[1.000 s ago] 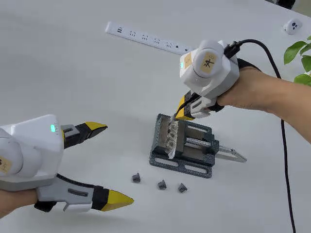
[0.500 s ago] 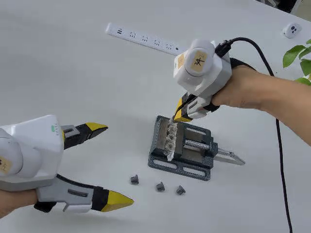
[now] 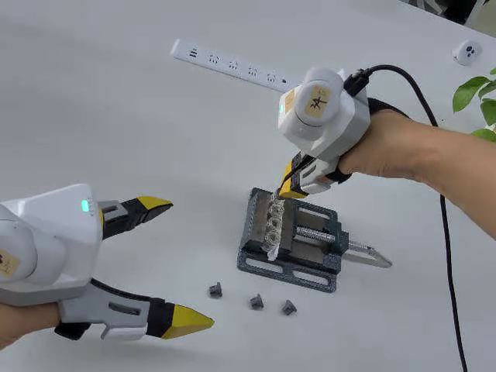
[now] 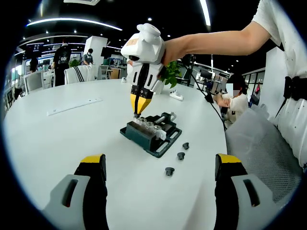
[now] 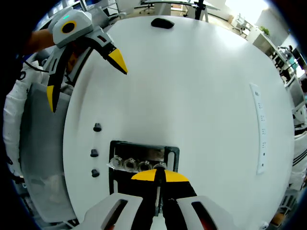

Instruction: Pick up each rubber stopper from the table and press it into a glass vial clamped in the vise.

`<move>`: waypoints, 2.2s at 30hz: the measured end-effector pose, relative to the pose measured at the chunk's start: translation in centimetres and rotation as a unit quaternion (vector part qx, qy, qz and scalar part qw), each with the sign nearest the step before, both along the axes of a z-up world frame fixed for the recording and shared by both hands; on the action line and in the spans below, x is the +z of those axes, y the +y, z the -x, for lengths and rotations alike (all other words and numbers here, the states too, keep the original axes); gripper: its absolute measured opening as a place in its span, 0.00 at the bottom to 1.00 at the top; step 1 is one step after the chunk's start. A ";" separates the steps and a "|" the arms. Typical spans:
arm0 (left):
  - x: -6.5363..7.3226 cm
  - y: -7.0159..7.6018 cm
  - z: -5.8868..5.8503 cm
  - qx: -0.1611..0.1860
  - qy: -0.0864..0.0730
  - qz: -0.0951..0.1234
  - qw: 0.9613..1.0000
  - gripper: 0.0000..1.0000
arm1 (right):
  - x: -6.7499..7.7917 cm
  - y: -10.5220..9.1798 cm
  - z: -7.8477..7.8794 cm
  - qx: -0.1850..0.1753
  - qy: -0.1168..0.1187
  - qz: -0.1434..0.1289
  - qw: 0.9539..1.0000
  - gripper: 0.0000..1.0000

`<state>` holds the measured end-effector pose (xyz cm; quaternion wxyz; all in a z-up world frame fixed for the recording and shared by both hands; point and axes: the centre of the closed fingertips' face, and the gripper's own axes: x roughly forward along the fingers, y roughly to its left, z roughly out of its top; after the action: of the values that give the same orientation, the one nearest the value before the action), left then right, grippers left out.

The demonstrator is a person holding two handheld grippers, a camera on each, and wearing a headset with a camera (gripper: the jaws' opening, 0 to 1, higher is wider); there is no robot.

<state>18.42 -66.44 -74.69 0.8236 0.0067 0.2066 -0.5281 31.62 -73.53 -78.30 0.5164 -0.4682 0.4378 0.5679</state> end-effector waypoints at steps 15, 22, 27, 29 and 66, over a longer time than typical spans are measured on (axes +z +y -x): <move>0.2 -0.2 0.0 0.000 0.000 0.001 1.000 0.94 | -0.2 0.1 -0.1 0.005 -0.002 0.014 1.000 0.00; 0.3 -0.3 -0.1 -0.001 -0.002 0.002 1.000 0.94 | -0.3 0.0 -0.1 0.007 -0.028 -0.015 0.999 0.00; 0.6 -0.6 0.3 -0.006 -0.005 0.000 1.000 0.94 | -0.4 0.0 0.1 0.006 -0.041 -0.028 0.999 0.00; 0.7 -0.6 0.3 -0.006 -0.006 -0.001 1.000 0.94 | -0.3 0.2 -0.2 0.000 -0.037 -0.031 0.999 0.00; 1.8 0.2 1.2 0.003 -0.023 -0.010 1.000 0.94 | 1.1 0.2 0.0 -0.057 -0.017 -0.065 0.996 0.00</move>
<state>17.25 -66.20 -72.88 0.8297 0.0266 0.1930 -0.5232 31.61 -73.35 -77.20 0.5847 -0.4178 0.4169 0.5565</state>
